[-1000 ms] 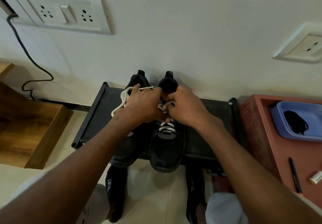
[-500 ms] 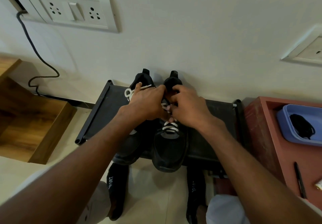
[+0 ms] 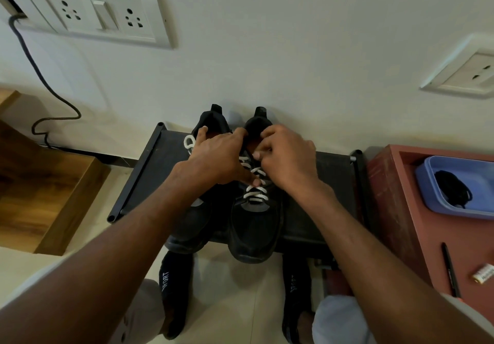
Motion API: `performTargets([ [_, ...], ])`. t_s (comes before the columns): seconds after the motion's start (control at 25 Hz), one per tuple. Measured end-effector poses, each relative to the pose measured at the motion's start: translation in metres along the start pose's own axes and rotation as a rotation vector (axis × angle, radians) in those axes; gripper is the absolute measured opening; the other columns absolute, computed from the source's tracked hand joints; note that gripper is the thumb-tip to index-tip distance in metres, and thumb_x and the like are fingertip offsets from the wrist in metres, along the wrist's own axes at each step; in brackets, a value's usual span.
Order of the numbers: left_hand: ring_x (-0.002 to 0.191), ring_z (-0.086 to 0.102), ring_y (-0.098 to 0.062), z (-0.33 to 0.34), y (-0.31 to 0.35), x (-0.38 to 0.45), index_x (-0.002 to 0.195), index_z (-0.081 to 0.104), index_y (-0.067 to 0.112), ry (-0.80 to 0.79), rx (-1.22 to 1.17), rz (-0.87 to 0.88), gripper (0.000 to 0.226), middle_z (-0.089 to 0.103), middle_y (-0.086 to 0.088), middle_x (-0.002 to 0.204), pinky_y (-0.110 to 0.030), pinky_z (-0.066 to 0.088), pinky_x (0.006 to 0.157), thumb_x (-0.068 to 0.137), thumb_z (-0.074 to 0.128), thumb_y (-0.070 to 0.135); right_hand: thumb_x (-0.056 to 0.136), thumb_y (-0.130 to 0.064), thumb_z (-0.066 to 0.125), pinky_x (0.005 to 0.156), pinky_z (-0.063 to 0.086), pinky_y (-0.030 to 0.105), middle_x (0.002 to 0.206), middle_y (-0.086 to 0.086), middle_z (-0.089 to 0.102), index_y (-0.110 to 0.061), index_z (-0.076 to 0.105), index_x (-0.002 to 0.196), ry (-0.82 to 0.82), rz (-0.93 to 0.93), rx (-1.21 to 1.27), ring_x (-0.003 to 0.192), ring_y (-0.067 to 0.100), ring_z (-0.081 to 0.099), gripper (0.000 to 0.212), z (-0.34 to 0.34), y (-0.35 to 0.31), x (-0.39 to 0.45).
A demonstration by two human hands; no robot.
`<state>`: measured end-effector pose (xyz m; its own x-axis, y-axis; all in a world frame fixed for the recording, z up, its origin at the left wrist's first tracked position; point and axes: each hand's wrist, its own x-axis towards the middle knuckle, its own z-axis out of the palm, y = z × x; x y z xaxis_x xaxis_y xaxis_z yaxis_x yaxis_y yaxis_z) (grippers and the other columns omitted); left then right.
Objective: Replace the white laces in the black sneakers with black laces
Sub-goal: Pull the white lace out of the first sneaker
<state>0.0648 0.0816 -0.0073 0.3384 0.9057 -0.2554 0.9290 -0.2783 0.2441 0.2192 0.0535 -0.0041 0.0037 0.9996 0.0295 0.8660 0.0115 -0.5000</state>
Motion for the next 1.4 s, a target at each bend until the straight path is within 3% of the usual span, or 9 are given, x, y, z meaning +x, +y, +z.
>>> performTargets([
  [0.08, 0.133, 0.056, -0.026, -0.001, 0.001, -0.001, 0.145, 0.038, 0.021, -0.002, -0.001, 0.003, 0.106, 0.065, 0.001, 0.134, -0.058, 0.002, 0.125, 0.064, 0.078, 0.078, 0.094, -0.020, 0.067, 0.093, 0.053, 0.045, 0.109, -0.011, 0.067, -0.028, 0.077, 0.087, 0.411, 0.130, 0.267, 0.090, 0.003, 0.062, 0.015, -0.016, 0.002, 0.004],
  [0.16, 0.131, 0.057, -0.026, -0.001, 0.000, -0.002, 0.144, 0.039, 0.021, -0.002, -0.002, 0.009, 0.106, 0.066, 0.001, 0.133, -0.058, 0.001, 0.125, 0.064, 0.078, 0.078, 0.097, -0.018, 0.063, 0.093, 0.054, 0.044, 0.112, -0.008, 0.066, -0.024, 0.073, 0.103, 0.513, 0.175, 0.385, 0.090, 0.001, 0.060, 0.014, -0.027, 0.007, 0.006],
  [0.28, 0.129, 0.058, -0.026, -0.001, 0.001, 0.000, 0.143, 0.040, 0.020, -0.003, 0.007, 0.015, 0.103, 0.065, 0.001, 0.133, -0.059, 0.004, 0.124, 0.065, 0.079, 0.075, 0.091, -0.015, 0.068, 0.106, 0.046, 0.056, 0.152, 0.000, 0.043, -0.029, 0.055, 0.139, 0.128, 0.078, 0.046, 0.136, 0.024, 0.045, 0.052, -0.018, 0.007, 0.000],
  [0.4, 0.123, 0.061, -0.026, -0.001, 0.003, 0.001, 0.136, 0.043, 0.019, -0.006, 0.012, 0.017, 0.098, 0.067, 0.002, 0.125, -0.058, 0.009, 0.122, 0.065, 0.080, 0.075, 0.091, -0.018, 0.072, 0.113, 0.027, 0.062, 0.166, -0.008, 0.028, -0.033, 0.069, 0.129, -0.181, -0.066, -0.184, 0.152, 0.024, 0.025, 0.042, -0.001, 0.001, -0.005],
  [0.56, 0.127, 0.058, -0.027, -0.001, 0.005, -0.001, 0.141, 0.042, 0.017, -0.010, 0.014, -0.004, 0.102, 0.066, 0.000, 0.129, -0.057, 0.009, 0.123, 0.065, 0.080, 0.074, 0.096, -0.023, 0.067, 0.105, 0.045, 0.047, 0.114, -0.012, 0.075, -0.032, 0.081, 0.094, 0.057, 0.171, 0.061, 0.109, 0.017, 0.067, 0.016, -0.007, 0.000, -0.001],
  [0.72, 0.130, 0.054, -0.028, -0.005, 0.010, -0.006, 0.141, 0.047, 0.021, -0.023, 0.035, 0.011, 0.096, 0.062, -0.001, 0.131, -0.061, 0.010, 0.123, 0.068, 0.080, 0.072, 0.094, -0.017, 0.058, 0.076, 0.062, 0.041, 0.077, 0.000, 0.076, -0.022, 0.072, 0.079, 0.473, 0.554, 0.640, 0.074, 0.021, 0.074, 0.021, -0.058, 0.027, 0.017],
  [0.92, 0.125, 0.042, -0.025, -0.009, 0.016, -0.003, 0.118, 0.071, 0.040, 0.023, 0.003, 0.102, 0.054, 0.038, 0.004, 0.111, -0.052, 0.028, 0.111, 0.073, 0.078, 0.069, 0.088, -0.020, 0.071, 0.091, 0.055, 0.039, 0.117, 0.008, 0.071, -0.016, 0.072, 0.119, -0.238, 0.270, -0.101, 0.105, 0.030, 0.068, 0.031, -0.048, 0.048, 0.005],
  [1.16, 0.099, 0.055, -0.024, -0.002, 0.025, 0.003, 0.096, 0.082, 0.028, 0.093, -0.141, 0.016, 0.022, 0.046, 0.004, 0.095, -0.040, 0.043, 0.084, 0.081, 0.084, 0.044, 0.076, -0.042, 0.091, 0.088, 0.053, 0.035, 0.120, -0.005, 0.066, -0.031, 0.047, 0.138, -0.637, -0.028, 0.016, 0.106, 0.016, 0.064, 0.077, -0.033, 0.023, -0.004],
  [1.4, 0.075, 0.059, -0.023, 0.000, 0.027, 0.005, 0.071, 0.071, 0.008, 0.109, -0.231, -0.024, 0.021, 0.055, 0.001, 0.074, -0.025, 0.035, 0.053, 0.080, 0.084, 0.022, 0.072, -0.044, 0.093, 0.094, 0.056, 0.047, 0.124, -0.001, 0.059, -0.027, 0.029, 0.132, -0.628, -0.039, -0.088, 0.109, 0.023, 0.063, 0.089, -0.016, 0.027, -0.004],
])
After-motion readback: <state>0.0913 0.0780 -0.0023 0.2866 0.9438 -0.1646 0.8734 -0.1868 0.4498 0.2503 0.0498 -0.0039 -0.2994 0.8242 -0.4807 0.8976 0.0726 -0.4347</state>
